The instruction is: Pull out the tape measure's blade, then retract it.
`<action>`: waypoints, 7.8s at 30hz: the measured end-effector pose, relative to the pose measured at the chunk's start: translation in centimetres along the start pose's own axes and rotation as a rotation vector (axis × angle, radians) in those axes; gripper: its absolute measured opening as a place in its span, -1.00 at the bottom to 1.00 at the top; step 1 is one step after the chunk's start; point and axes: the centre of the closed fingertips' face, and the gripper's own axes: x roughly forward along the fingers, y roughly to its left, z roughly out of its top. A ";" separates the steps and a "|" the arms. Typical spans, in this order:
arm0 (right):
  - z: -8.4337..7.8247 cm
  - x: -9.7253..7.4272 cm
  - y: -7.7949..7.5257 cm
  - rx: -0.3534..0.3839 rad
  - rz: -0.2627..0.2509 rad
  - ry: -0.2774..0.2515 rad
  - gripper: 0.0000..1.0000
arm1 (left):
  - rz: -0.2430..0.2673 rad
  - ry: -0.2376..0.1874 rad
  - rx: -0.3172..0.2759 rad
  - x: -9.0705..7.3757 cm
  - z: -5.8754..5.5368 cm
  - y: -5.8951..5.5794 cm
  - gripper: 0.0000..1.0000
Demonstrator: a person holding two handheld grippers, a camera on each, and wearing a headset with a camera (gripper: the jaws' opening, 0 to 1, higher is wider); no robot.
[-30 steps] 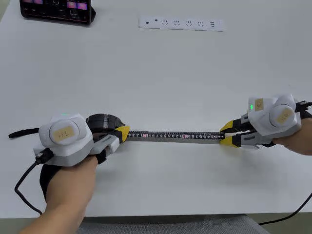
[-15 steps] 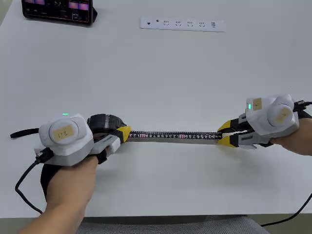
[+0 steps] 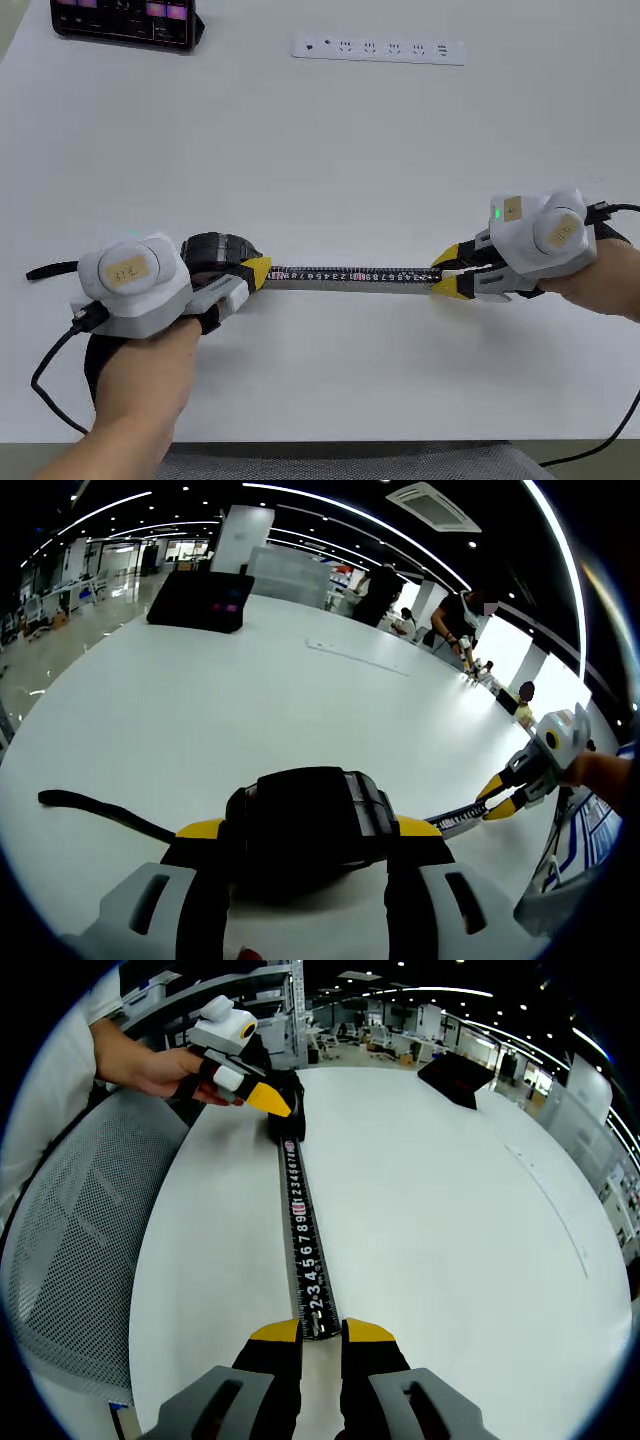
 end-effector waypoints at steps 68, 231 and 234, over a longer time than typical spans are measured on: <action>9.8 7.7 1.7 -0.004 0.056 -0.175 -0.79 | -0.024 -0.022 -0.025 0.1 0.1 0.0 0.18; 8.3 -4.4 5.3 0.211 -0.244 -0.321 0.58 | -0.271 0.009 0.495 -9.6 1.7 1.1 0.97; 8.0 -4.9 5.5 0.228 -0.250 -0.331 0.61 | -0.272 0.017 0.504 -9.9 1.6 1.4 0.97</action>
